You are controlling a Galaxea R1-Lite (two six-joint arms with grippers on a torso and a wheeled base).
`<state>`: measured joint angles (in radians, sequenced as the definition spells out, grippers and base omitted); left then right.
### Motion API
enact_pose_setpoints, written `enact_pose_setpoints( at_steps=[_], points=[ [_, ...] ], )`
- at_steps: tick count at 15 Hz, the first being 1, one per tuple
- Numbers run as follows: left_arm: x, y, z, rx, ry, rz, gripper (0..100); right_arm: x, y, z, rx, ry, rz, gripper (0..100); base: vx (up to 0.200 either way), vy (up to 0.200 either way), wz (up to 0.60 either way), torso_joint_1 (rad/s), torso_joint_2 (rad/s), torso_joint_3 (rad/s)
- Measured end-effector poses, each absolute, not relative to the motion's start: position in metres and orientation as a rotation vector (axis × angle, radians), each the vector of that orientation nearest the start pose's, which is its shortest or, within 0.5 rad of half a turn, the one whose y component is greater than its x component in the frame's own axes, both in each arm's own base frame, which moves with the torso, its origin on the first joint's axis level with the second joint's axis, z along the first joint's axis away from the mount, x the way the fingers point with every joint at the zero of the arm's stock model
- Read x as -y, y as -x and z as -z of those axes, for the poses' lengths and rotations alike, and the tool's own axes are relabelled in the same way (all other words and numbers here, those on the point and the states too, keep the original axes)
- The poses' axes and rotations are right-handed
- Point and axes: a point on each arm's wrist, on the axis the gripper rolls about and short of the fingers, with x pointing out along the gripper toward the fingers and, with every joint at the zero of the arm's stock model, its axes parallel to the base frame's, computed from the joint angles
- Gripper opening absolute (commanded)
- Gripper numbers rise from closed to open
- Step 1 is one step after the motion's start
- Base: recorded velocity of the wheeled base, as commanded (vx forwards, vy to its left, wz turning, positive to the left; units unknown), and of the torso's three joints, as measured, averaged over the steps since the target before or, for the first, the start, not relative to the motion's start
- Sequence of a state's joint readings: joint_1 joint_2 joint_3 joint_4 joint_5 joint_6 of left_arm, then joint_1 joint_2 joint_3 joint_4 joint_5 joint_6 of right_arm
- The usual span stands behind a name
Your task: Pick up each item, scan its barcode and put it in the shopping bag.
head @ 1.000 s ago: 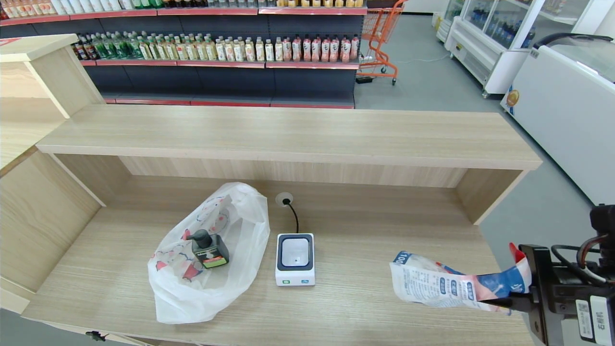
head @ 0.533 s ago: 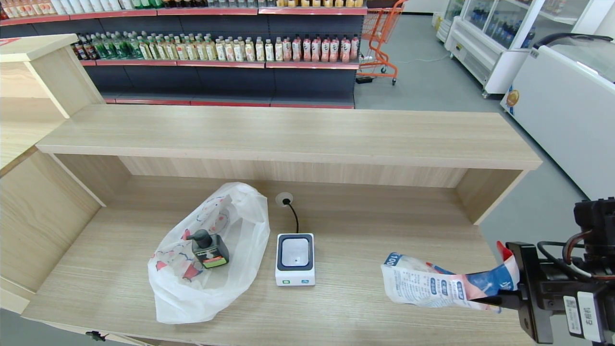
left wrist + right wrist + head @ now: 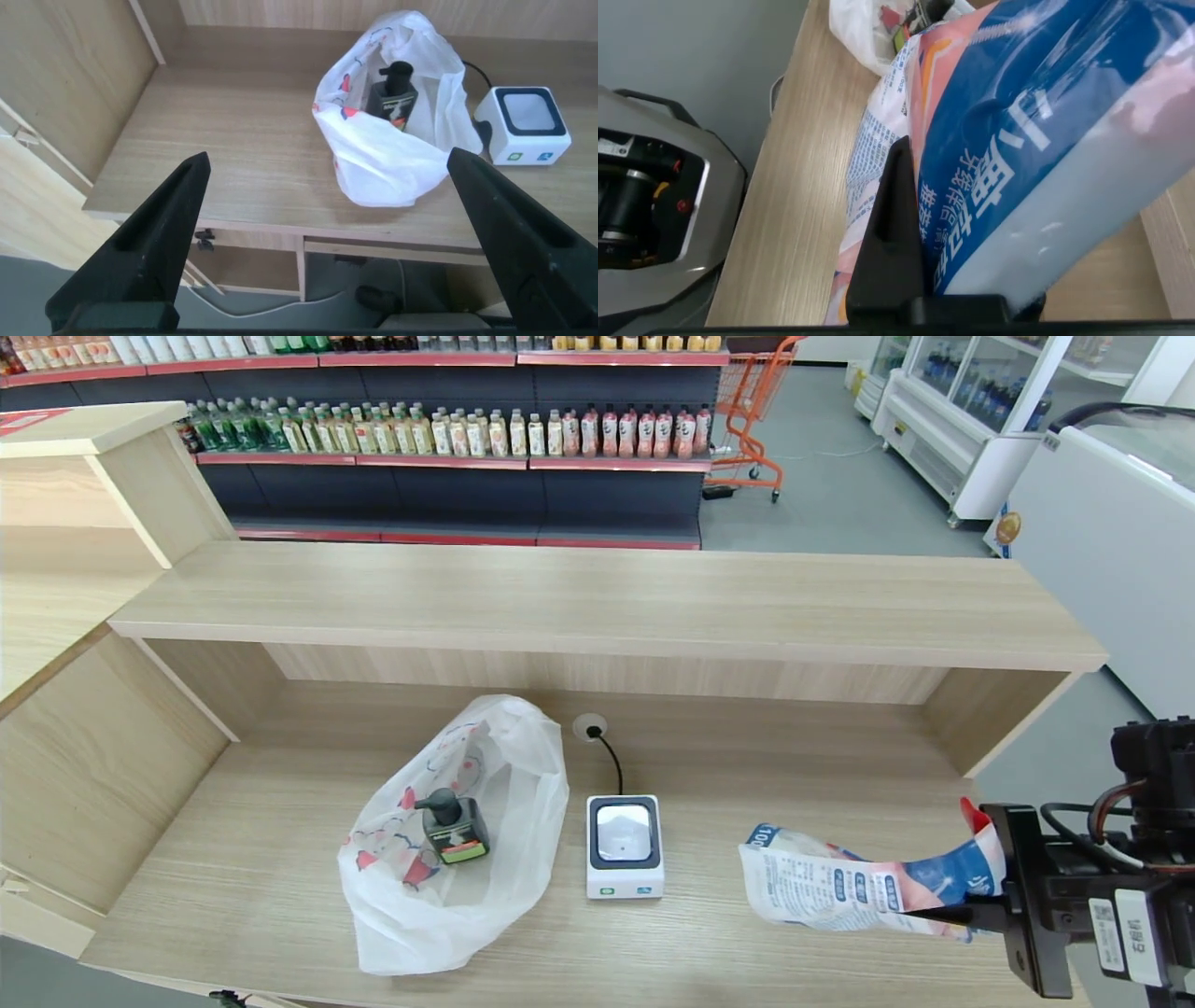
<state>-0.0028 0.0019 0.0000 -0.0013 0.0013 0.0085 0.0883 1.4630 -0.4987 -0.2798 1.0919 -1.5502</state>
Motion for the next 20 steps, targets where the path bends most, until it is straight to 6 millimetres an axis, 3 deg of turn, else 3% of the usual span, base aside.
enact_pose_setpoints(
  at_steps=[4, 8, 16, 20],
  points=[
    [0.000, 0.023, -0.076, 0.000, -0.009, 0.001, 100, -0.038, -0.207, -0.138, 0.345, 0.976, -1.304, 0, 0.000, 0.100, 0.00, 0.000, 0.00, 0.001],
    [0.000, 0.023, -0.076, -0.001, -0.009, 0.001, 100, -0.040, -0.239, -0.132, 0.392, 1.019, -1.271, 0, 0.000, 0.000, 0.00, 0.000, 0.00, 0.000],
    [0.000, 0.023, -0.076, -0.001, -0.009, 0.002, 100, -0.048, -0.284, -0.097, 0.435, 1.042, -1.265, 0, 0.000, 0.000, 0.00, 0.000, 0.00, 0.000],
    [0.000, 0.023, -0.076, -0.001, -0.009, 0.001, 100, -0.069, -0.307, -0.079, 0.477, 1.037, -1.314, 0, 0.000, 0.000, 0.00, 0.000, 0.00, 0.000]
  ],
)
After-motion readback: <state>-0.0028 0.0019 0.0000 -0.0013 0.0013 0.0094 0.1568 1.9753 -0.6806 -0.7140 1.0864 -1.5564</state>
